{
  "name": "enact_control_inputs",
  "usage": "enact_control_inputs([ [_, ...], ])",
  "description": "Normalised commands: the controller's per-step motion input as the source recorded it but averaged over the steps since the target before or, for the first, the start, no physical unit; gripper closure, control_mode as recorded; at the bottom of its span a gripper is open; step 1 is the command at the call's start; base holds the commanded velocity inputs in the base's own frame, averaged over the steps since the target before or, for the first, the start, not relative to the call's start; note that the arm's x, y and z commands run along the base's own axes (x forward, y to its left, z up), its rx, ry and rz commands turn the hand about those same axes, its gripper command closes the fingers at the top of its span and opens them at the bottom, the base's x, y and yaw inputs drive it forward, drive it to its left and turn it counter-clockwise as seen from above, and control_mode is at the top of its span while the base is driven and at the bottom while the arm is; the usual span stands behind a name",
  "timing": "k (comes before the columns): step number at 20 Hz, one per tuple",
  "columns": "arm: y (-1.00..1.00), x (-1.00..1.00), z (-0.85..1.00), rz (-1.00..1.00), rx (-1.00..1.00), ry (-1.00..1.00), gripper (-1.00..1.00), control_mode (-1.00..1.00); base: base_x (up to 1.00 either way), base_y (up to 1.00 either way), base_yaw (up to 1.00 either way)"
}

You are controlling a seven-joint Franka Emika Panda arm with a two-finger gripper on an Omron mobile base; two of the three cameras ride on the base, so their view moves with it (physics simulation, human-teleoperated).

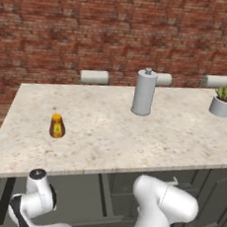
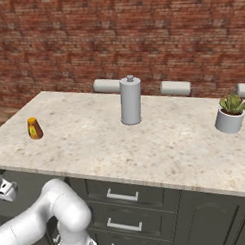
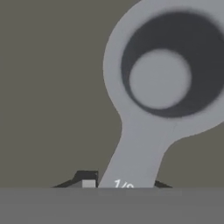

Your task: Pick the measuring cup from the drawer and place it on the counter.

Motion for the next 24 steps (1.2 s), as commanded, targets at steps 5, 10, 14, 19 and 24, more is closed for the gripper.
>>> enact_control_inputs([
  [5, 0.0, -0.72, 0.73, 0.0, 0.02, -0.31, 1.0, -1.0, 0.0, 0.0, 0.0],
  [10, 0.0, -0.2, 1.0, 0.0, 0.02, -0.32, 1.0, -1.0, 0.0, 0.0, 0.0],
  [14, 0.0, -0.02, 1.0, 0.0, 0.0, -0.28, 1.0, -1.0, 0.0, 0.0, 0.0],
  [19, 0.12, 0.0, 1.0, -0.01, 0.0, -0.13, 1.0, -1.0, 0.0, 0.0, 0.0],
  [24, 0.16, 0.07, 1.0, -0.02, 0.0, 0.02, 1.0, -1.0, 0.0, 0.0, 0.0],
])
